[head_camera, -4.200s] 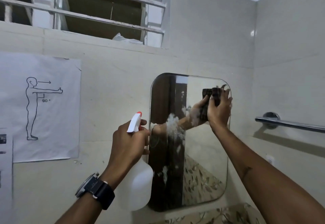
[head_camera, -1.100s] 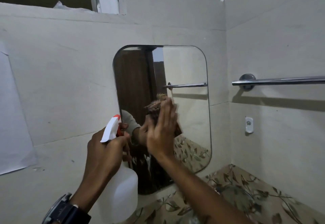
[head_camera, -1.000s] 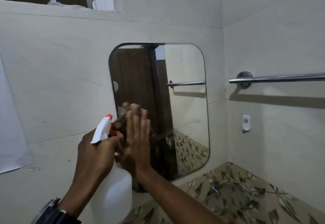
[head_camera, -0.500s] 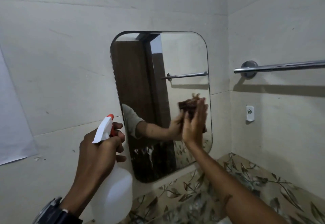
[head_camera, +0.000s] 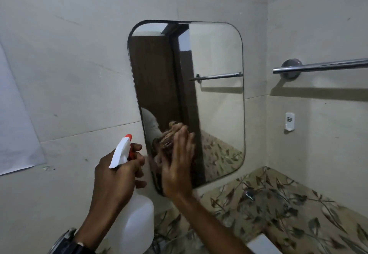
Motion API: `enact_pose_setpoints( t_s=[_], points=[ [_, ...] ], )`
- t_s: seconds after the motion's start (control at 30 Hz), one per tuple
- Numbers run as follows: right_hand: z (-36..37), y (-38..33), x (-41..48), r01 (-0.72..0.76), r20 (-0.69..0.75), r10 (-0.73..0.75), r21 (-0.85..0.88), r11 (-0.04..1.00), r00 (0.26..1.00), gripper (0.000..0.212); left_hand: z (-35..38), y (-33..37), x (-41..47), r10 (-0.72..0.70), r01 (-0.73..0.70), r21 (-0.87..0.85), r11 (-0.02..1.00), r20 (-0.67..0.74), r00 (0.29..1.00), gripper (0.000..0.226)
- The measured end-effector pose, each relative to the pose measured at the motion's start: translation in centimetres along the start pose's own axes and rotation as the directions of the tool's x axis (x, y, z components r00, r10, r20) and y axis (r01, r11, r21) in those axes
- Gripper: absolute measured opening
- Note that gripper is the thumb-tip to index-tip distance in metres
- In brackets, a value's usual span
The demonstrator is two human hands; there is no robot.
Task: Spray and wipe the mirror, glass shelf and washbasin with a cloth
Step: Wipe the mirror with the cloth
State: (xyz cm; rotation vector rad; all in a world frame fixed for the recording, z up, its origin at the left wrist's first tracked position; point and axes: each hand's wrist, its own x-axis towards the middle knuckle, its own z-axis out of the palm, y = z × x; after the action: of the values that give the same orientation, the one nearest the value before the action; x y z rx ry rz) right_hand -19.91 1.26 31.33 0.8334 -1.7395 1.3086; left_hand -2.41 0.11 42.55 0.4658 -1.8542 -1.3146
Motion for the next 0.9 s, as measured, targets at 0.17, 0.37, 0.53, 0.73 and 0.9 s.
enact_pose_setpoints(
  t_s=[0.17,0.37,0.53,0.73,0.9],
  points=[
    [4.0,-3.6,-4.6,0.095,0.032,-0.091,-0.206,0.974,0.995,0.054,-1.1,-0.7,-0.2,-0.025,0.027,0.033,0.999,-0.035,0.999,0.051],
    [0.1,1.6,-3.5,0.001,0.078,-0.002,0.006,1.000,0.997,0.078,-2.0,-1.3,-0.5,-0.033,0.033,0.021,0.999,-0.010,0.999,0.054],
    [-4.8,11.0,0.9,-0.366,-0.131,0.373,0.076,0.928,0.919,0.073,-1.3,-1.4,-0.5,-0.023,0.023,0.024,0.999,0.014,1.000,0.055],
    [-7.0,15.5,2.4,-0.493,-0.141,0.496,0.061,0.868,0.857,0.069,-0.2,-2.0,-1.0,-0.028,0.027,0.012,1.000,0.050,0.998,0.054],
    [-3.9,9.9,-0.8,-0.367,-0.122,0.370,0.043,0.929,0.921,0.072,0.0,-2.4,-1.4,-0.038,0.040,-0.031,0.999,0.055,0.998,0.057]
  ],
)
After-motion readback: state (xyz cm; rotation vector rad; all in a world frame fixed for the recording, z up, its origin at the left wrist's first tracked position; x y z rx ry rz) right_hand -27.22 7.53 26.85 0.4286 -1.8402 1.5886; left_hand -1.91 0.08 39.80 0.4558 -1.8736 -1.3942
